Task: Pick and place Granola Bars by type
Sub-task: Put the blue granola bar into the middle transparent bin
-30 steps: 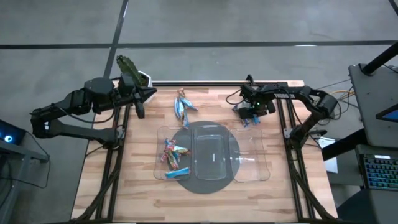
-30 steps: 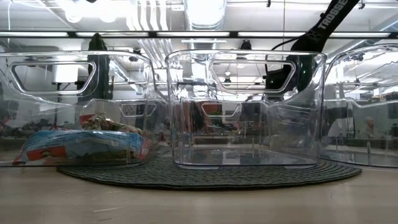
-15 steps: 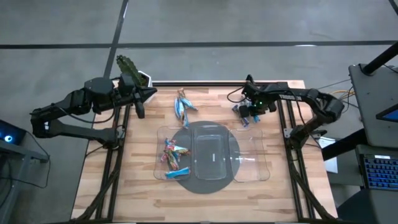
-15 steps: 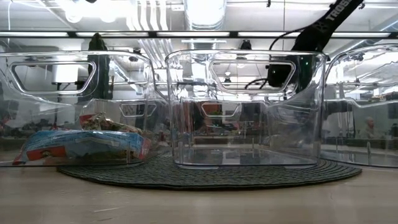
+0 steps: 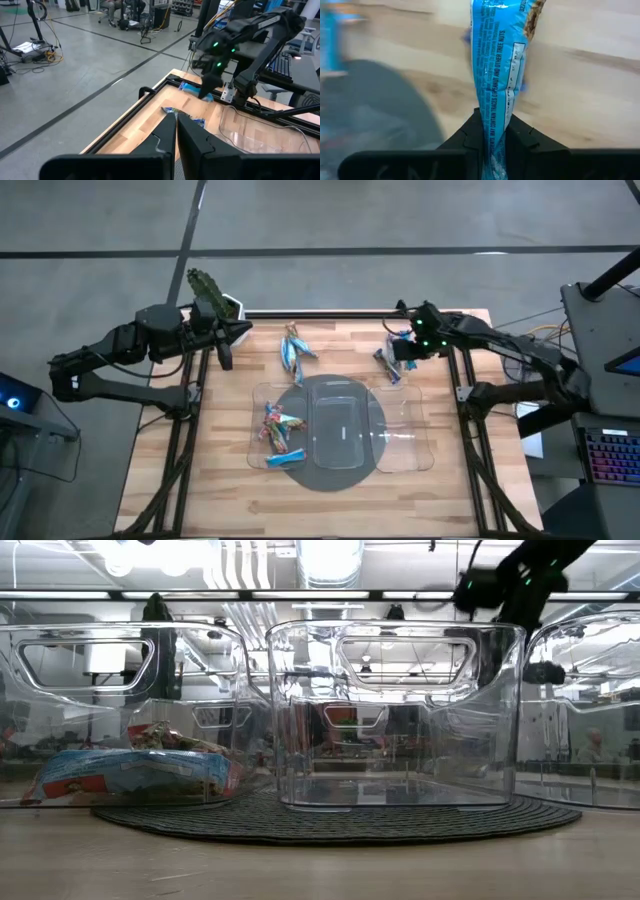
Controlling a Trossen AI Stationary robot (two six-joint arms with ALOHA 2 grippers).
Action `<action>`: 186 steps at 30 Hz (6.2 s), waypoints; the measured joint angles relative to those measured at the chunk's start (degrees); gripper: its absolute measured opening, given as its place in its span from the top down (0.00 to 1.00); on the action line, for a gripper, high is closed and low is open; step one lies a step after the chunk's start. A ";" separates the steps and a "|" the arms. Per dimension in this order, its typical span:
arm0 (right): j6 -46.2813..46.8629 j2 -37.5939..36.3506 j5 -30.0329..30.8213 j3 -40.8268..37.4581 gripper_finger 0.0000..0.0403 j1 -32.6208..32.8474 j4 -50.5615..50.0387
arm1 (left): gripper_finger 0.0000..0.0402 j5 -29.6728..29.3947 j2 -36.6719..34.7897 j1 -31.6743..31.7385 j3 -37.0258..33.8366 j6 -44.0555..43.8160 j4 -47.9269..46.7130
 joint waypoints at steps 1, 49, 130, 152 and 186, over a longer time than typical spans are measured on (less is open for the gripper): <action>0.36 -1.70 -0.60 0.02 0.90 0.64 0.51 | 1.00 0.01 0.00 0.00 0.00 0.00 0.00; -16.22 18.12 -6.33 23.42 0.91 37.01 14.96 | 1.00 0.00 0.00 0.01 -0.07 0.59 -0.03; -6.17 14.70 22.91 35.48 0.52 27.25 -16.40 | 1.00 30.44 31.30 22.81 18.69 18.90 -6.51; -10.37 14.07 19.19 26.83 0.43 10.05 -20.41 | 1.00 45.04 46.54 25.78 18.69 28.70 9.95; -8.53 30.85 14.16 6.74 0.27 -2.22 6.87 | 1.00 50.35 53.99 25.70 18.58 24.73 15.86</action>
